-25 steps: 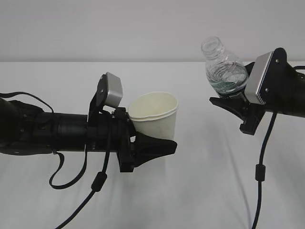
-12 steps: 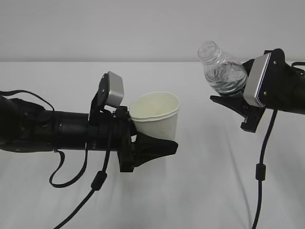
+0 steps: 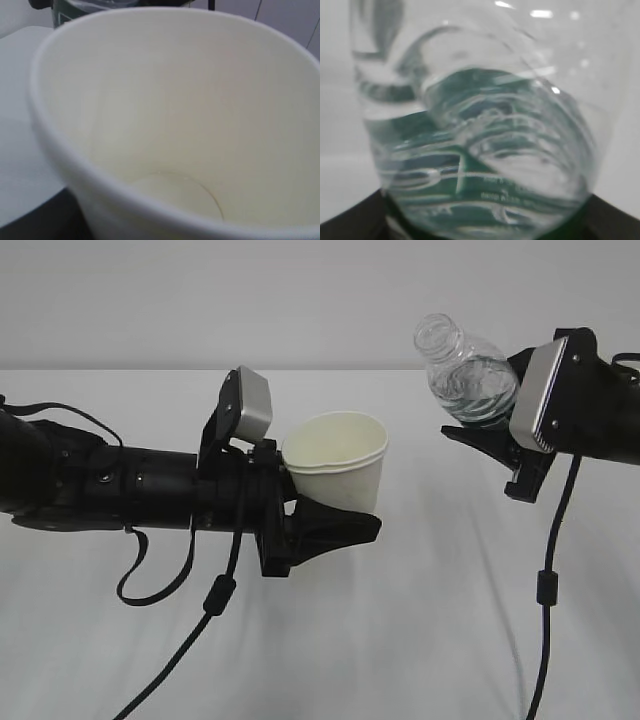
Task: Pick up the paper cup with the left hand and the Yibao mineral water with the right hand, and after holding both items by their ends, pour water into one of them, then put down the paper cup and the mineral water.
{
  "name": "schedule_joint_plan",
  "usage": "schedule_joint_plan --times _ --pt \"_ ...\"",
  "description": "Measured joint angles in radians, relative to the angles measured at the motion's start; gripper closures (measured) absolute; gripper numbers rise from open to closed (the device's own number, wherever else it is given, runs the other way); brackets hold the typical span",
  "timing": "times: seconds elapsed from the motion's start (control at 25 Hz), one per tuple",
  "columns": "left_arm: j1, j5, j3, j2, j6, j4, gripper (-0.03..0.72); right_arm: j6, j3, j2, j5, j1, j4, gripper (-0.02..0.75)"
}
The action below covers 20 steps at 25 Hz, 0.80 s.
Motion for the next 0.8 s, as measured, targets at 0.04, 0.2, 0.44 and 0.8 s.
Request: schedule_joint_plan --times 0.04,0.2,0.44,0.8 --pt "0.000 0.003 -0.001 0.000 0.000 0.000 0.225 -0.004 0.000 0.000 0.000 0.000 0.000 0.276" --pt "0.000 0.010 -0.002 0.000 0.000 0.004 0.225 -0.026 0.000 0.000 0.000 0.000 0.000 0.276" --pt "0.000 0.010 -0.002 0.000 0.000 0.004 0.225 -0.044 -0.012 0.000 0.000 0.000 -0.004 0.276" --pt "0.000 0.011 -0.002 0.000 0.000 0.004 0.225 -0.047 -0.066 0.000 0.002 0.000 -0.023 0.276"
